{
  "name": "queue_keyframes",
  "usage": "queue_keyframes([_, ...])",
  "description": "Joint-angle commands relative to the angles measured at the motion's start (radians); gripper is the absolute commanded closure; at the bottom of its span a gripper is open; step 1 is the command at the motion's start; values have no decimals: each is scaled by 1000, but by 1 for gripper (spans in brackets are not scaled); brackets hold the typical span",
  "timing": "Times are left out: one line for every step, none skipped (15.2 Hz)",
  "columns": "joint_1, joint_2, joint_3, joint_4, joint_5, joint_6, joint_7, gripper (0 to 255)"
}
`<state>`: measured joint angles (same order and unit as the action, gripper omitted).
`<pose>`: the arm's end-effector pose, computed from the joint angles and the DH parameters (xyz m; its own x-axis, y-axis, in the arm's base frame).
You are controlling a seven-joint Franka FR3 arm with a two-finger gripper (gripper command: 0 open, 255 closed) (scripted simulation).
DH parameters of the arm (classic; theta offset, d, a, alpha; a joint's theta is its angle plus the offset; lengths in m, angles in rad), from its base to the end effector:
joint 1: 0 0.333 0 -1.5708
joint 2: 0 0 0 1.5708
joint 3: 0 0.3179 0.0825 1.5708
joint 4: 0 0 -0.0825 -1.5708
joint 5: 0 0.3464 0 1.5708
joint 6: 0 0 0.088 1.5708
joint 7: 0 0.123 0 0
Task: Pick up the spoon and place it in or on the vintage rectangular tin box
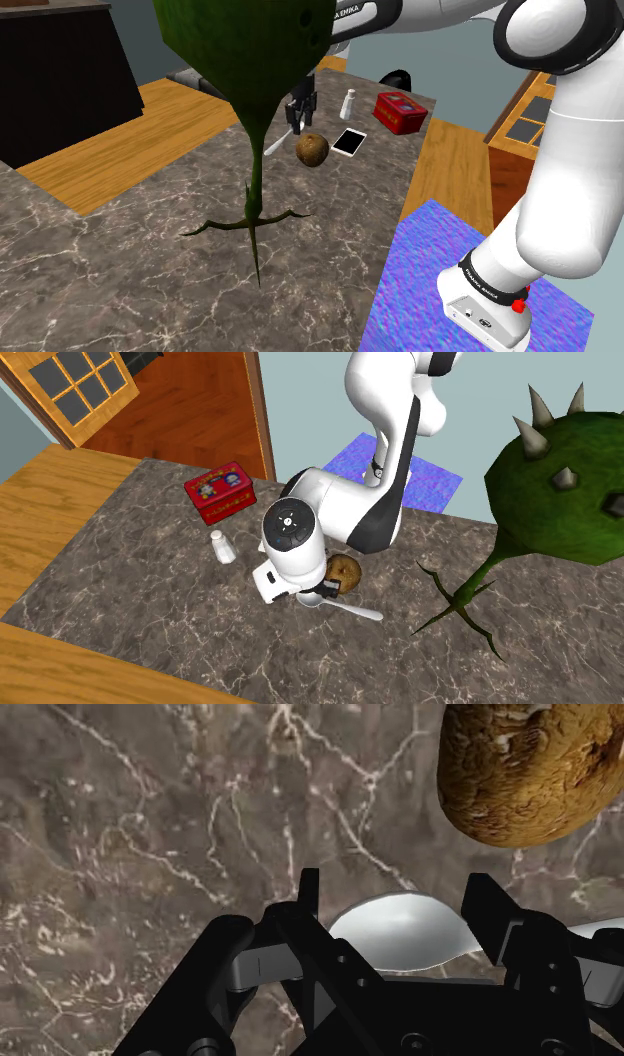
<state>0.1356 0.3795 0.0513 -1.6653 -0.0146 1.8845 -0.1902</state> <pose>0.5977 0.1086 0.3778 0.9162 0.3696 -0.1551 0.3686 -0.9289 -0.0360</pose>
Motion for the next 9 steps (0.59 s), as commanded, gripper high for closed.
queue_keyframes([0,-8,0,15,1,-23,0,255])
queue_keyframes([0,-12,1,22,1,-35,0,255])
queue_keyframes([0,-16,1,31,1,-47,0,255])
queue_keyframes([0,-20,1,39,1,-59,0,255])
queue_keyframes([0,-23,1,47,1,-71,0,255])
queue_keyframes([0,-26,1,56,2,-83,0,255])
queue_keyframes([0,-29,1,65,2,-95,0,255])
queue_keyframes([0,-32,1,75,2,-107,0,255])
queue_keyframes([0,-35,1,84,2,-120,0,255])
